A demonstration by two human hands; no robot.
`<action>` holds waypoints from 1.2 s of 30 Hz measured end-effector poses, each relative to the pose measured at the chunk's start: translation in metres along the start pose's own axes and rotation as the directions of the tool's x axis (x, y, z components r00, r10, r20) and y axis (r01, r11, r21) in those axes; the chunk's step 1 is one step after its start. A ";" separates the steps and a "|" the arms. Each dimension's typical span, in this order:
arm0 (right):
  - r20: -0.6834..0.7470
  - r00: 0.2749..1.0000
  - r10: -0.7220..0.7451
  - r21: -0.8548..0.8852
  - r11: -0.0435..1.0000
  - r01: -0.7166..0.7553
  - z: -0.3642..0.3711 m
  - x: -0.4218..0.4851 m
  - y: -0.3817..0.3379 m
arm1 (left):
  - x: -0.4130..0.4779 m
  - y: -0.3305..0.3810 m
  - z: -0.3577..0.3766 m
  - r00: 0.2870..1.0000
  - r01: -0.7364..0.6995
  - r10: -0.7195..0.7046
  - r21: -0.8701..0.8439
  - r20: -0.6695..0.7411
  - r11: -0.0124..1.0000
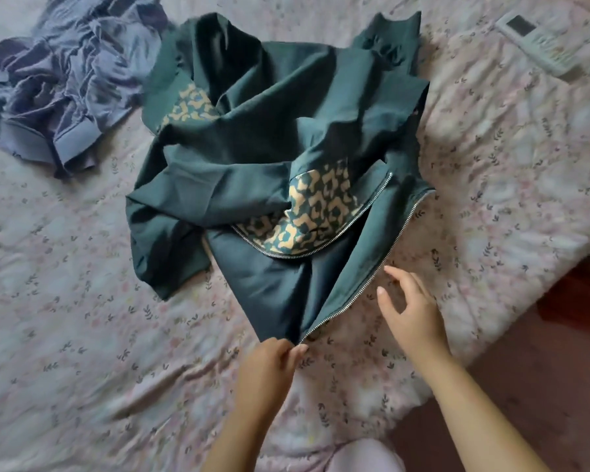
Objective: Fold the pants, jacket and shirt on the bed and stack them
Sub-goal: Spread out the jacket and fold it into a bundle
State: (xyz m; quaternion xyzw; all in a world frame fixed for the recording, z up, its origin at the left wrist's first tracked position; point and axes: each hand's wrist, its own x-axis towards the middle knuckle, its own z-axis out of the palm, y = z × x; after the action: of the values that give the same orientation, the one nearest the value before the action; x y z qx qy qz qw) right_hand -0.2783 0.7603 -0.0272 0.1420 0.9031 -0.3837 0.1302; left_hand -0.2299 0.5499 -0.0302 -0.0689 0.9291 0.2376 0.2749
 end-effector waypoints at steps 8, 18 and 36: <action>-0.106 0.976 0.190 0.214 0.963 -0.164 -0.016 0.070 0.010 | 0.114 0.085 -0.048 0.793 -0.429 0.402 0.050 -0.458 0.902; -0.147 0.935 0.322 0.589 0.788 -0.179 -0.009 0.142 0.010 | 0.198 0.156 -0.011 0.866 -0.352 0.391 0.176 -0.313 0.919; -0.238 0.953 0.187 0.418 0.906 -0.073 -0.124 0.048 -0.059 | 0.063 0.170 -0.132 0.817 -0.106 -0.169 -0.432 -0.551 0.896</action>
State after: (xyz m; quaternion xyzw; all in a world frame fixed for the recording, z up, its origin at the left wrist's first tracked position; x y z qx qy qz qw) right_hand -0.3591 0.8190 0.0781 0.2776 0.8018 -0.5292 -0.0021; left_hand -0.3900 0.6360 0.1012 -0.2139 0.8876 0.4063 -0.0375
